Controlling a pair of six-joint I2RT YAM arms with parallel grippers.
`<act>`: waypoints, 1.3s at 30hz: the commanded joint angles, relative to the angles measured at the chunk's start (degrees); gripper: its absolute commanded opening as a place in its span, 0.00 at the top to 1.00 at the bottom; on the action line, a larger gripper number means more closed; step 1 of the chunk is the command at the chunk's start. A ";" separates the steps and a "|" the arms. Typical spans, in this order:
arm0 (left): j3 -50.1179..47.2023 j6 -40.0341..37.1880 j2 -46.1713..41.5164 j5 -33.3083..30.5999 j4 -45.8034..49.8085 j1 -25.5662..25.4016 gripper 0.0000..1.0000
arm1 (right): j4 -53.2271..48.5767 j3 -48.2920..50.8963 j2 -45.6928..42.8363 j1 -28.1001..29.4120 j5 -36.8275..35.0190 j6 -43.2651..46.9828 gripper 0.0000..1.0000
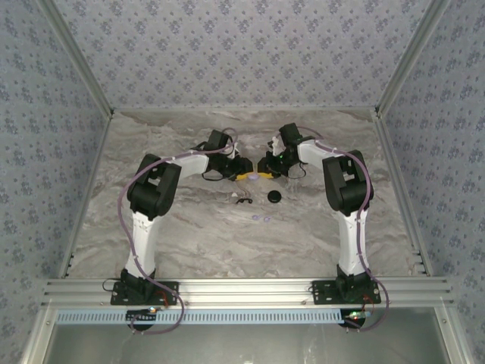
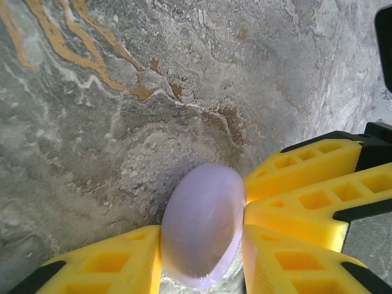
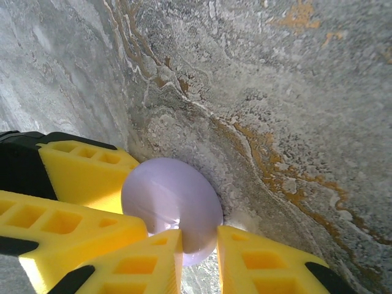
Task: Insert the wireless bluetooth earbuds into the charging case
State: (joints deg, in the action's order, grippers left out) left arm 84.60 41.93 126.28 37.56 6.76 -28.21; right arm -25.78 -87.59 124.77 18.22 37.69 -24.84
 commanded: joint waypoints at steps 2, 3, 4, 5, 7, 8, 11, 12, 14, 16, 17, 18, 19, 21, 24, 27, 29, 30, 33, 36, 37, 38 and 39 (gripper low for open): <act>0.31 0.52 1.51 1.91 -1.22 -1.24 0.63 | 0.02 -0.40 1.88 -0.40 1.28 -0.99 0.78; 0.36 0.58 1.42 1.91 -1.26 -1.30 0.63 | 0.01 -0.39 1.88 -0.42 1.33 -0.94 0.78; 0.20 0.63 1.43 1.95 -1.32 -1.28 0.63 | 0.03 -0.39 1.86 -0.38 1.33 -1.00 0.78; 0.21 0.62 1.43 1.90 -1.32 -1.31 0.63 | 0.03 -0.39 1.86 -0.38 1.42 -1.00 0.78; 0.13 0.63 1.43 1.91 -1.40 -1.38 0.65 | 0.08 -0.39 1.88 -0.38 1.55 -1.04 0.78; 0.13 0.74 1.43 1.98 -1.44 -1.37 0.65 | 0.18 -0.39 1.88 -0.40 1.63 -1.09 0.77; -0.01 1.22 1.43 2.38 -2.23 -1.39 0.65 | 0.25 -0.32 1.88 -0.37 1.83 -1.12 0.77; 0.00 1.43 1.43 2.55 -2.44 -1.37 0.65 | 0.31 -0.30 1.88 -0.42 1.86 -1.17 0.77; -0.19 1.60 1.47 2.72 -2.80 -1.36 0.65 | 0.37 -0.29 1.88 -0.44 2.00 -1.26 0.76; -0.22 1.72 1.43 2.84 -2.90 -1.36 0.65 | 0.32 -0.22 1.88 -0.49 2.16 -1.26 0.76; -0.35 1.86 1.43 2.88 -3.10 -1.41 0.65 | 0.50 -0.21 1.88 -0.46 2.26 -1.24 0.76; -0.46 2.02 1.43 3.02 -3.51 -1.36 0.65 | 0.51 -0.21 1.88 -0.45 2.46 -1.30 0.76; -0.57 2.29 1.43 3.18 -3.77 -1.39 0.65 | 0.64 -0.21 1.87 -0.39 2.43 -1.33 0.76; -0.80 2.59 1.43 3.36 -4.34 -1.43 0.65 | 0.58 -0.21 1.89 -0.46 2.52 -1.35 0.76; -1.12 2.73 1.30 3.25 -4.74 -1.41 0.70 | 0.58 -0.08 1.71 -0.46 2.52 -1.32 0.76; -1.58 2.62 0.67 2.70 -4.66 -1.34 0.74 | 0.85 0.65 0.58 -0.55 1.76 -1.32 0.75; -2.34 2.12 -0.46 1.50 -4.40 -1.41 0.76 | 1.01 1.73 -1.04 -0.86 0.63 -1.33 0.73; -2.75 1.66 -1.20 0.79 -4.10 -1.31 0.76 | 1.00 2.51 -2.23 -1.03 0.01 -1.10 0.72; -3.94 -0.08 -4.07 -1.18 -2.71 -1.13 0.77 | 0.39 4.40 -6.14 -1.52 -1.92 -0.16 0.68; -4.99 -1.85 -7.55 -2.64 -1.52 -0.76 0.76 | 0.47 6.94 -10.87 -2.24 -3.47 0.92 0.64; -5.42 -2.55 -9.03 -3.15 -1.07 -0.74 0.76 | 0.43 7.86 -12.55 -2.52 -3.71 1.33 0.63; -5.79 -3.18 -10.47 -3.81 -0.52 -0.71 0.76 | 0.67 8.88 -14.25 -2.70 -3.73 1.81 0.63; -6.09 -3.96 -11.86 -4.45 0.01 -0.71 0.76 | 0.87 9.74 -15.97 -2.95 -3.41 2.30 0.62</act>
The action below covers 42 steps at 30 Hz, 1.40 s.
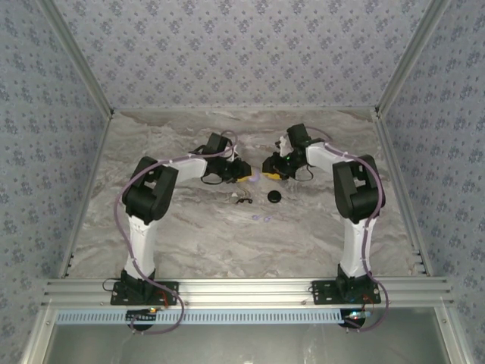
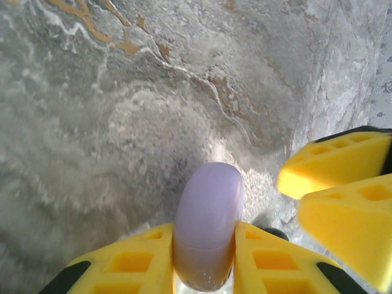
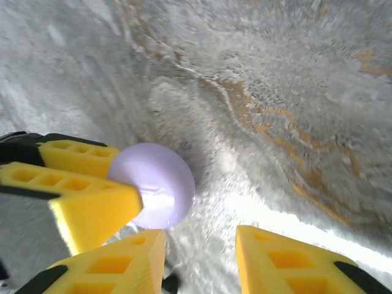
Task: Insert the wireless bluetooth earbuds into the charging case
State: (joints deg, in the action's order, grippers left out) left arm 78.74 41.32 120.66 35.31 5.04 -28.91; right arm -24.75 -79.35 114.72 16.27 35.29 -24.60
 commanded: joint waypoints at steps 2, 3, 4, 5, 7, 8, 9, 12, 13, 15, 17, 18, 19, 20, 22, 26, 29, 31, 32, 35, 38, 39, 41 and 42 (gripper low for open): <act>-1.06 -4.81 -9.52 -3.41 2.65 0.14 0.75 | 0.51 3.41 -9.79 -1.39 -0.14 3.28 0.59; -1.45 -5.29 -10.96 -3.85 3.02 0.10 0.75 | 0.99 4.32 -11.59 -1.50 0.08 3.75 0.57; -1.91 -5.97 -12.84 -4.09 3.25 0.08 0.75 | 1.36 5.02 -13.53 -1.68 0.08 4.38 0.56; -2.52 -6.54 -14.60 -4.00 3.27 0.11 0.75 | 1.46 5.64 -15.57 -1.73 0.09 4.96 0.54; -3.68 -7.74 -18.19 -3.63 2.84 0.06 0.74 | 1.33 6.12 -18.75 -1.94 0.76 5.91 0.52; -4.36 -8.44 -20.18 -3.01 2.29 0.01 0.74 | 1.09 6.10 -20.09 -1.95 1.10 6.28 0.52; -4.98 -9.08 -21.93 -2.53 1.86 0.01 0.74 | 0.82 6.13 -21.34 -2.06 1.61 6.72 0.51; -6.77 -11.36 -27.61 -1.18 0.86 0.05 0.74 | 0.49 5.89 -24.57 -2.20 3.90 8.03 0.48; -7.21 -12.28 -29.39 -0.71 0.80 0.03 0.74 | 0.43 5.70 -25.42 -2.21 4.97 8.47 0.46; -8.01 -14.02 -32.24 0.39 0.75 0.06 0.74 | 0.57 5.20 -26.99 -2.21 7.17 9.12 0.43; -8.55 -15.47 -34.32 1.17 1.02 0.06 0.74 | 0.86 4.69 -28.04 -2.14 9.83 9.37 0.40; -8.88 -16.14 -35.24 1.79 1.03 0.00 0.74 | 1.10 4.48 -28.52 -2.10 11.19 9.48 0.39; -9.16 -16.67 -35.97 2.36 0.98 0.02 0.74 | 1.12 4.23 -28.80 -1.96 12.75 9.72 0.38; -9.41 -17.01 -36.70 2.75 0.82 0.07 0.74 | 1.13 3.95 -29.09 -1.81 13.90 10.06 0.37; -10.28 -17.46 -37.99 4.21 -0.58 0.01 0.74 | 1.26 3.38 -29.38 -1.36 16.39 10.86 0.36; -11.73 -17.33 -39.53 7.01 -3.72 0.00 0.75 | 2.29 2.63 -29.55 -0.35 20.67 11.71 0.35; -11.77 -16.90 -39.47 9.47 -5.00 0.07 0.76 | 2.50 1.78 -29.57 0.84 22.49 12.70 0.34; -11.59 -16.71 -39.31 10.22 -5.36 0.03 0.76 | 2.43 1.24 -29.55 1.66 23.27 13.41 0.34; -11.59 -16.69 -39.28 10.52 -5.56 0.00 0.76 | 2.45 0.97 -29.51 2.04 23.63 13.76 0.34; -11.40 -16.30 -39.12 11.77 -6.35 -0.01 0.76 | 1.91 0.26 -29.46 2.86 23.56 14.73 0.34; -11.40 -15.76 -39.02 13.59 -7.73 0.04 0.76 | 1.15 -0.68 -28.83 3.05 23.57 15.20 0.34; -11.34 -15.74 -39.01 13.81 -7.81 0.00 0.76 | 1.13 -0.86 -28.60 3.02 23.83 15.20 0.35; -11.33 -15.75 -39.17 14.24 -8.01 0.05 0.76 | 0.91 -1.30 -28.30 3.16 24.19 15.43 0.37; -11.43 -15.74 -39.15 14.57 -8.11 0.02 0.76 | 0.79 -1.42 -28.22 3.31 24.42 15.61 0.38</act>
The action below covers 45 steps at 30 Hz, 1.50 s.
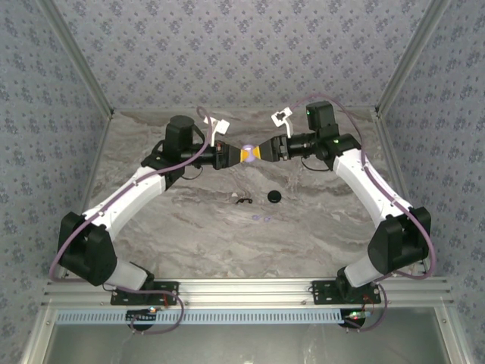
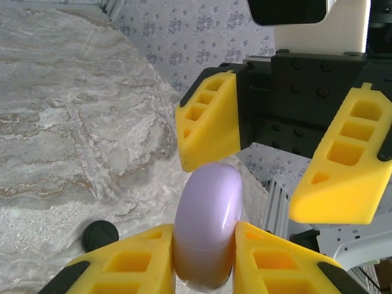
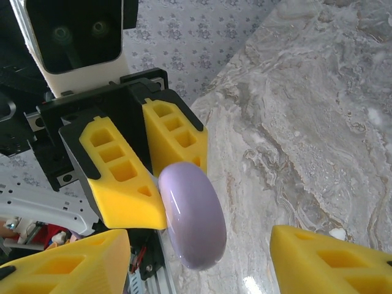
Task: Insert the wireless bluetooth earbuds into the charging case
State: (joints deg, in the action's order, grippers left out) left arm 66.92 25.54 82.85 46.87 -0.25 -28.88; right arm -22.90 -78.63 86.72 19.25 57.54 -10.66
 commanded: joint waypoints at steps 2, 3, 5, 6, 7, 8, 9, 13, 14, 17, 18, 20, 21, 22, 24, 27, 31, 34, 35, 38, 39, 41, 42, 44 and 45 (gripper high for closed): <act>0.50 0.14 -1.21 3.42 -2.91 0.02 0.76 | -1.03 -2.32 -0.01 0.45 2.53 1.86 0.41; 0.50 0.04 -1.22 3.49 -2.83 -0.03 0.76 | -1.05 -2.45 0.03 0.57 2.73 1.87 0.44; 0.44 0.08 -1.25 3.71 -2.91 -0.03 0.76 | -1.52 -2.88 0.49 0.67 3.23 2.18 0.48; 0.48 0.17 -1.20 3.93 -3.04 -0.03 0.76 | -1.89 -3.15 0.60 0.79 3.40 2.45 0.49; 0.50 0.21 -1.22 4.09 -3.23 -0.01 0.76 | -2.34 -3.48 0.89 0.91 3.67 2.85 0.50; 0.50 0.21 -1.16 4.11 -3.18 -0.01 0.76 | -3.00 -3.82 1.15 1.08 3.73 3.28 0.51; 0.54 0.21 -1.18 4.12 -3.18 0.01 0.76 | -3.39 -4.11 1.32 1.23 3.81 3.56 0.51; 0.63 0.21 -1.13 4.25 -3.17 0.00 0.76 | -4.27 -4.60 2.00 1.65 4.25 4.29 0.55; 0.75 0.21 -1.11 4.20 -3.11 0.04 0.76 | -4.44 -4.69 2.15 1.74 4.25 4.37 0.56; 0.80 0.29 -1.03 4.10 -2.96 0.03 0.76 | -4.68 -4.69 2.32 1.79 4.18 4.58 0.60; 0.85 0.30 -1.05 3.98 -3.02 0.05 0.76 | -4.70 -4.62 2.27 1.77 4.16 4.63 0.62; 0.76 0.39 -1.10 3.85 -3.09 -0.03 0.76 | -4.83 -4.73 2.32 1.80 4.25 4.59 0.66; 0.77 0.47 -1.04 3.85 -3.04 -0.02 0.76 | -4.75 -4.69 2.23 1.79 4.17 4.59 0.69; 0.77 0.56 -0.96 3.89 -3.15 -0.10 0.76 | -4.69 -4.69 2.06 1.83 4.16 4.51 0.70; 0.68 0.82 -1.05 3.86 -3.39 -0.05 0.75 | -4.23 -4.78 1.85 1.77 4.06 4.05 0.73; 0.11 1.70 -1.47 3.84 -4.43 -0.07 0.70 | -3.12 -4.70 1.39 1.75 3.75 3.11 0.75; -1.69 3.22 -2.34 3.42 -6.68 -0.08 0.63 | -1.12 -4.19 1.09 1.42 3.90 1.30 0.77; -2.99 4.37 -3.09 3.38 -8.41 -0.04 0.60 | -0.23 -4.18 1.12 1.43 4.09 0.43 0.78; -3.55 4.88 -3.30 3.33 -9.15 -0.05 0.59 | 0.29 -4.09 1.05 1.41 4.18 0.01 0.78; -4.93 6.20 -3.67 2.95 -11.16 -0.19 0.59 | 1.58 -3.86 0.92 1.42 4.65 -0.93 0.79; -5.34 6.70 -3.77 2.95 -12.00 -0.12 0.59 | 1.75 -3.89 0.93 1.52 4.84 -1.18 0.79; -6.15 7.83 -3.84 2.92 -13.96 -0.16 0.59 | 1.88 -3.88 0.91 1.66 5.12 -1.21 0.79; -6.38 8.14 -3.85 2.86 -14.47 -0.21 0.59 | 1.81 -3.81 0.91 1.75 5.17 -1.22 0.79; -6.53 8.60 -3.84 2.62 -15.25 -0.33 0.59 | 1.85 -3.72 0.91 1.84 5.43 -1.29 0.79; -6.57 8.73 -3.87 2.63 -15.59 -0.41 0.59 | 1.87 -3.64 0.92 1.90 5.55 -1.24 0.79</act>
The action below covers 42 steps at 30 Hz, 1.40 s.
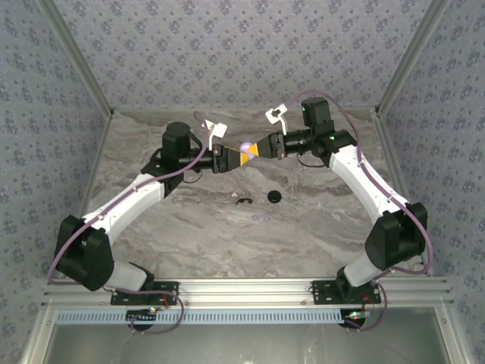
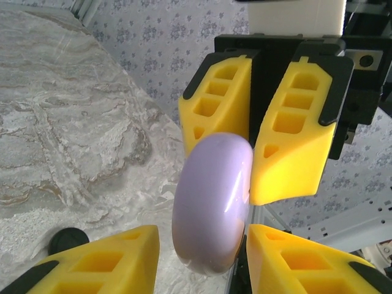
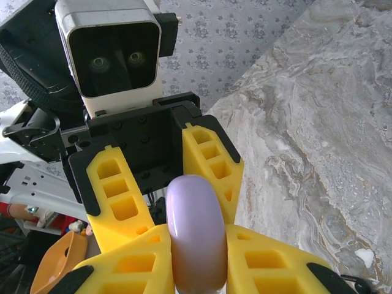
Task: Insert the wireless bluetooth earbuds into the charging case
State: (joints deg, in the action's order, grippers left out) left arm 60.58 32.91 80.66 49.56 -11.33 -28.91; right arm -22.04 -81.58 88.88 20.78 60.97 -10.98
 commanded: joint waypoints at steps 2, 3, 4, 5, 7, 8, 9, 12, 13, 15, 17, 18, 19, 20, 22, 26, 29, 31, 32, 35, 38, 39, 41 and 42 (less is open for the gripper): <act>-0.20 1.61 -1.57 -0.04 -5.06 -0.51 0.60 | 0.98 -0.55 -1.25 0.55 2.54 -0.88 0.79; -0.20 1.73 -1.48 -0.02 -5.27 -0.55 0.60 | 0.97 -0.53 -1.25 0.51 2.49 -0.88 0.79; -0.09 1.72 -1.44 -0.05 -5.35 -0.62 0.60 | 1.04 -0.56 -1.25 0.56 2.53 -0.87 0.79; 0.10 1.72 -1.38 -0.07 -5.36 -0.73 0.61 | 1.09 -0.42 -1.22 0.68 2.65 -0.81 0.79; 0.17 1.81 -1.07 0.02 -5.57 -1.00 0.61 | 1.04 -0.38 -1.25 0.76 2.71 -0.76 0.79; 0.24 1.81 -0.98 0.03 -5.62 -1.12 0.62 | 1.12 -0.29 -1.27 0.77 2.78 -0.79 0.79; 0.16 1.86 -0.87 0.02 -5.58 -1.13 0.63 | 1.18 -0.25 -1.33 0.78 2.82 -0.88 0.79; 0.16 2.06 -0.62 0.09 -5.83 -1.22 0.67 | 1.21 -0.27 -1.51 0.84 2.67 -0.95 0.78; 0.04 2.14 -0.57 0.04 -5.94 -1.32 0.70 | 1.30 -0.25 -1.60 0.87 2.66 -0.90 0.78; 0.16 2.29 -0.35 0.17 -6.06 -1.38 0.78 | 1.47 -0.23 -1.65 0.85 2.66 -1.14 0.78; 0.19 2.34 -0.38 0.00 -5.95 -1.50 0.80 | 1.19 -0.16 -1.70 0.93 2.37 -0.99 0.76; 0.23 2.05 -0.52 -0.46 -5.39 -1.45 0.81 | 0.85 -0.19 -1.99 0.90 1.76 -0.72 0.74; 0.54 1.47 -0.65 -0.81 -4.54 -1.48 0.82 | 0.45 -0.12 -2.28 0.85 0.95 -0.49 0.72; 0.75 0.68 -0.85 -1.32 -3.21 -1.50 0.84 | 0.19 0.13 -2.69 0.76 -0.15 -0.36 0.68; 1.43 -1.13 -1.24 -2.57 -0.42 -1.45 0.86 | -0.02 0.74 -3.74 0.38 -2.13 -0.34 0.63; 1.83 -3.79 -2.30 -3.85 2.19 -1.49 0.87 | -0.71 1.86 -5.36 -0.71 -3.39 0.24 0.54; 1.86 -4.59 -2.88 -2.64 2.19 -1.48 0.87 | -2.38 1.52 -5.43 -0.86 -2.63 1.54 0.54; 2.10 -4.76 -2.89 -1.96 2.32 -1.45 0.87 | -2.83 1.46 -5.43 -0.76 -2.11 2.04 0.54; 2.24 -4.91 -2.80 -1.35 2.37 -1.46 0.87 | -3.00 1.50 -5.44 -0.80 -2.08 2.31 0.53; 2.53 -5.12 -2.55 -0.45 2.54 -1.45 0.87 | -4.14 1.13 -5.04 -0.71 -1.58 3.20 0.53; 2.70 -5.09 -2.20 0.61 2.30 -1.45 0.87 | -5.78 0.56 -4.47 -0.19 -0.68 4.67 0.54; 2.91 -5.05 -2.12 1.13 2.07 -1.48 0.87 | -6.33 0.33 -4.34 0.07 -0.72 5.18 0.54; 3.05 -5.02 -1.86 1.83 1.84 -1.49 0.87 | -6.88 -0.11 -3.92 0.39 -0.98 5.62 0.55; 3.29 -5.04 -1.75 1.80 1.97 -1.49 0.87 | -6.89 -0.16 -3.75 0.48 -1.03 5.62 0.55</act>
State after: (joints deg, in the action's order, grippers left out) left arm 60.60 29.06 79.50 48.95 -8.71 -30.28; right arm -26.41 -80.25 84.66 20.58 58.63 -7.49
